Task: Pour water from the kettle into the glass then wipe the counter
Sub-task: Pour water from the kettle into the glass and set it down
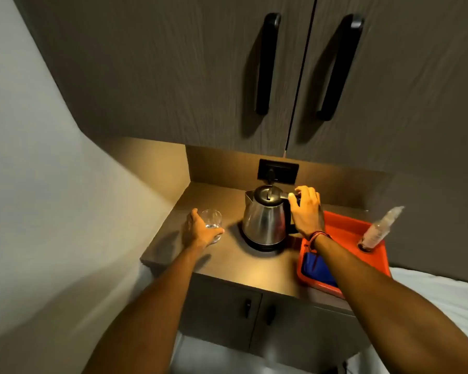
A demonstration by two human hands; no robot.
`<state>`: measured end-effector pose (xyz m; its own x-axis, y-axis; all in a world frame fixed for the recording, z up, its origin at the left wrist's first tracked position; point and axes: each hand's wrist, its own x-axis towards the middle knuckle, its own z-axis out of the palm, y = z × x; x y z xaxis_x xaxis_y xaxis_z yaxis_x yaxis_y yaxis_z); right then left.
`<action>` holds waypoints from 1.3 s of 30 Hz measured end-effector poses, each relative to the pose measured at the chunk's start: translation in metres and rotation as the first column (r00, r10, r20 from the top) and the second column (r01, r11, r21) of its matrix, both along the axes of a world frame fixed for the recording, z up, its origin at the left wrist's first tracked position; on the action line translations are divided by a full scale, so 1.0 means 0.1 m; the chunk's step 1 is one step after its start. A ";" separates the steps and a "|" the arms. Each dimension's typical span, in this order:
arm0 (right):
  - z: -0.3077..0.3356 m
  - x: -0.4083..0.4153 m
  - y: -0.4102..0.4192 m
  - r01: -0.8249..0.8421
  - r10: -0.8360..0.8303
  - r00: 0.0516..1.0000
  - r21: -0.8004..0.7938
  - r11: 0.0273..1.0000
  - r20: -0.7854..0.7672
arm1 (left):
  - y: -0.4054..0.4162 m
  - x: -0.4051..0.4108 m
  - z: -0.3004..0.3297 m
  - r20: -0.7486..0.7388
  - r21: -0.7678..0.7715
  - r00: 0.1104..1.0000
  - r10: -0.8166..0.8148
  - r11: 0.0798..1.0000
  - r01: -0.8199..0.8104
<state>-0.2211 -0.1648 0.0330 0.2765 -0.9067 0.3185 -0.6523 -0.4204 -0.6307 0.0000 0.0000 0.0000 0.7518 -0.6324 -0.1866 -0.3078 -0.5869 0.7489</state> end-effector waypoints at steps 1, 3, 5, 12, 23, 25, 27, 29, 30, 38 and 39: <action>-0.02 0.01 -0.06 0.010 -0.015 0.996 0.054 0.998 0.086 | -0.03 0.00 -0.04 -0.059 -0.025 0.997 0.040 0.999 -0.041; -0.06 0.07 -0.17 0.020 -0.042 0.991 0.169 0.985 0.128 | -0.08 0.00 -0.10 -0.181 -0.060 0.978 0.106 0.991 -0.119; -0.14 0.12 -0.22 0.059 -0.103 0.981 0.253 0.966 0.164 | -0.16 0.03 -0.20 -0.233 -0.059 0.961 0.146 0.985 -0.163; -0.20 0.23 -0.32 0.208 -0.350 0.857 0.367 0.907 0.378 | -0.31 0.09 -0.46 -0.251 -0.158 0.946 0.205 0.956 -0.249; 0.19 0.79 -0.21 0.257 -0.274 0.952 0.125 0.958 0.140 | -0.20 0.26 -0.42 -0.159 -0.319 0.986 0.043 0.943 -0.093; 0.27 0.98 -0.13 0.222 -0.226 0.972 0.054 0.974 0.069 | -0.14 0.33 -0.39 -0.119 -0.312 0.993 0.021 0.948 -0.057; 0.33 1.13 -0.06 0.174 -0.174 0.985 -0.014 0.985 0.005 | -0.07 0.40 -0.38 -0.084 -0.302 0.996 0.003 0.953 -0.029; 0.35 1.24 -0.02 0.120 -0.127 0.989 -0.093 0.988 -0.075 | -0.02 0.44 -0.38 -0.035 -0.276 0.999 -0.018 0.961 0.008; 0.36 1.31 0.03 0.084 -0.101 0.987 -0.137 0.987 -0.122 | 0.03 0.49 -0.40 0.005 -0.250 1.000 -0.020 0.968 0.020; 0.46 1.74 0.29 -0.135 -0.017 0.881 -0.285 0.949 -0.473 | 0.25 0.64 -0.32 0.134 -0.235 0.985 -0.110 0.962 0.140; 0.48 1.77 0.32 -0.159 -0.009 0.866 -0.292 0.943 -0.500 | 0.27 0.67 -0.31 0.128 -0.250 0.985 -0.118 0.957 0.147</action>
